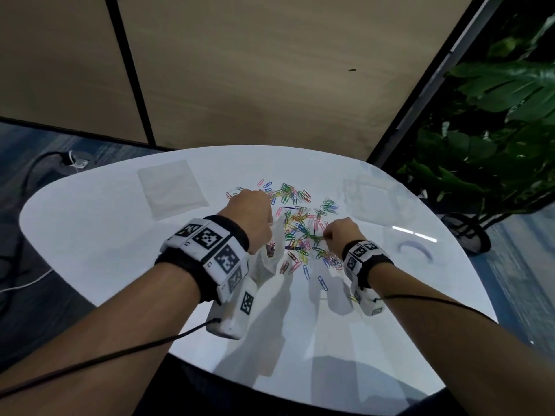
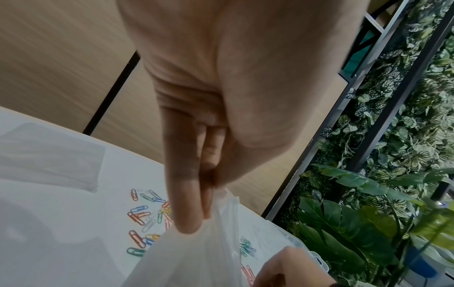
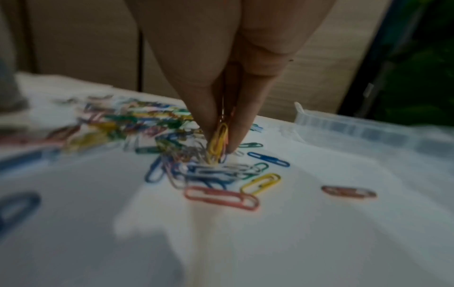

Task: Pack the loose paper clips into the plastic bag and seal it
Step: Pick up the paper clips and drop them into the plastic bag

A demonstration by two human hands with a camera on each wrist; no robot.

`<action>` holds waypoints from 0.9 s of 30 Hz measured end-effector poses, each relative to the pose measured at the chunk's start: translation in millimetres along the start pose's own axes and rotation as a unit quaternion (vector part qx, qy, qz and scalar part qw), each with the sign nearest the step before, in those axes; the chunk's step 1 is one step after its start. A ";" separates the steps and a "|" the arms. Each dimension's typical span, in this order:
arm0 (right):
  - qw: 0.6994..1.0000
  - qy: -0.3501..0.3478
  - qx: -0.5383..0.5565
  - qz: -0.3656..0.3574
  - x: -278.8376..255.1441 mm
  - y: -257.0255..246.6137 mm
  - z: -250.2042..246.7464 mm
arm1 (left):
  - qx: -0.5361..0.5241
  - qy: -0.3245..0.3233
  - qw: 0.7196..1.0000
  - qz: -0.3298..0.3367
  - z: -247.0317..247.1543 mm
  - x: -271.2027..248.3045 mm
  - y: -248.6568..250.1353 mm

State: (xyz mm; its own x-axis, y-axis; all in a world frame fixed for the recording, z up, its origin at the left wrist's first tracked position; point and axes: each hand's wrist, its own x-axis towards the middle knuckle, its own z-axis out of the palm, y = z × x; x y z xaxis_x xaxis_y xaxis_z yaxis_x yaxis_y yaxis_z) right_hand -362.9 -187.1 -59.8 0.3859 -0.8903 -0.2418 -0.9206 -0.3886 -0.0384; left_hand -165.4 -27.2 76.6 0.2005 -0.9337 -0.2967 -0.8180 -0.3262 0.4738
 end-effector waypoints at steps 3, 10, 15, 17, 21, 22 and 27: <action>0.982 -0.007 0.168 0.091 -1.8 14.9 -9.7 | -0.006 0.000 1.000 -0.001 -0.9 0.1 -1.9; 0.725 -0.031 0.673 0.147 -32.7 3.0 -60.7 | -0.025 0.009 1.000 -0.012 -2.3 3.0 0.3; 0.633 -0.120 0.760 0.082 -63.1 -52.3 -80.4 | -0.026 0.019 0.999 -0.020 -0.9 2.5 2.6; 0.620 -0.147 0.767 0.075 -72.6 -72.7 -76.0 | -0.027 0.024 0.999 -0.025 -0.6 2.4 3.5; 0.681 -0.137 0.716 0.069 -85.1 -101.2 -60.2 | -0.030 0.028 0.999 -0.027 1.7 3.2 6.1; 0.708 -0.125 0.691 0.068 -85.3 -105.2 -56.4 | -0.028 0.027 0.999 -0.026 3.0 3.3 7.1; 0.770 -0.144 0.617 0.074 -79.0 -118.5 -48.9 | -0.018 0.026 0.999 -0.015 10.3 6.3 9.9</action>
State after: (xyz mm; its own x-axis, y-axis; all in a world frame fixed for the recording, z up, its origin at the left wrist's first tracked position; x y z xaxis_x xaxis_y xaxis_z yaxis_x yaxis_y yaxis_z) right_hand -281.4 -82.3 11.3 0.4058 -0.7441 -0.5307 -0.3772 0.3926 -0.8388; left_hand -177.7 -34.8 70.9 0.2525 -0.9296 -0.2686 -0.7920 -0.3580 0.4945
